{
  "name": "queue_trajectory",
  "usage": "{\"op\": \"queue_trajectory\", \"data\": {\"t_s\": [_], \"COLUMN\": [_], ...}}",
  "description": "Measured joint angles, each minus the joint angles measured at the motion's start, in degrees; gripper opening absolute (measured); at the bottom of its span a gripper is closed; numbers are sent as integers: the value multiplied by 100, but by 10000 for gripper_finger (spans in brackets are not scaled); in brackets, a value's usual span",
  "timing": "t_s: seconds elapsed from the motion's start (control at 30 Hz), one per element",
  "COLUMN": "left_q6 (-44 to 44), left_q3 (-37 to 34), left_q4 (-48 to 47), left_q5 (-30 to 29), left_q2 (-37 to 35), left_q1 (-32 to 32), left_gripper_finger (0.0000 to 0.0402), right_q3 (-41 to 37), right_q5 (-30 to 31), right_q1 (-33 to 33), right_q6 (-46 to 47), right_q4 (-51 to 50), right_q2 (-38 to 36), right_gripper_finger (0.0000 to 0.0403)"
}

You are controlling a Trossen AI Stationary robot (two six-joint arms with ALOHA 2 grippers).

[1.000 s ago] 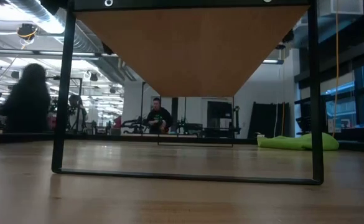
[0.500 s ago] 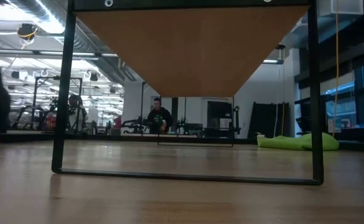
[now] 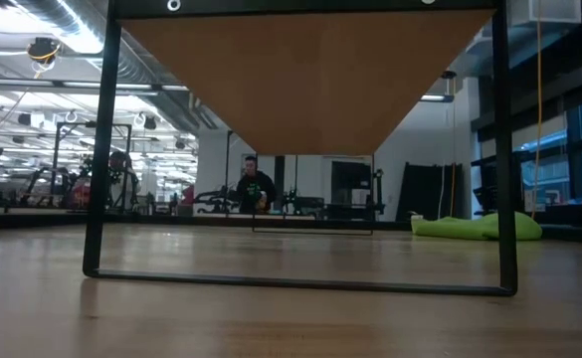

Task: Stack small to large cups/mugs on shelf
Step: Return to Home Position

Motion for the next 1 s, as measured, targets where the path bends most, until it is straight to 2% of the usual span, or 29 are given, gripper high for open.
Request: {"op": "queue_trajectory", "data": {"t_s": [0.13,0.27,0.37,0.43,0.6,0.63,0.73,0.87,1.0], "left_q6": [423,871,920,741,124,-141,-890,-1100,-1045], "left_q3": [-669,-1955,-2831,-3331,-4386,-4580,-4599,-4602,-4600], "left_q4": [780,2462,3357,3630,4653,4690,3609,2724,1618], "left_q5": [674,1342,1331,1072,662,551,455,485,490], "left_q2": [-572,-739,-838,-999,-1032,-1036,-1011,-1034,-998], "left_q1": [-2,-2,-2,12,333,457,866,1395,1547], "left_gripper_finger": [55,55,55,55,55,55,55,55,55], "right_q3": [-1439,-3031,-4002,-4552,-5739,-5872,-5830,-5859,-5861], "right_q5": [5,269,404,396,539,686,1162,1033,975], "right_q1": [-25,-24,-29,-54,-228,-259,-376,-492,-490], "right_q6": [-34,-276,-435,-410,-279,-246,-13,-561,-1058], "right_q4": [1443,3139,4461,5301,6357,6400,5750,5143,4448], "right_q2": [-1009,-1526,-1731,-1833,-2124,-2170,-2310,-2493,-2492], "right_gripper_finger": [9,9,9,11,18,18,19,19,19]}}
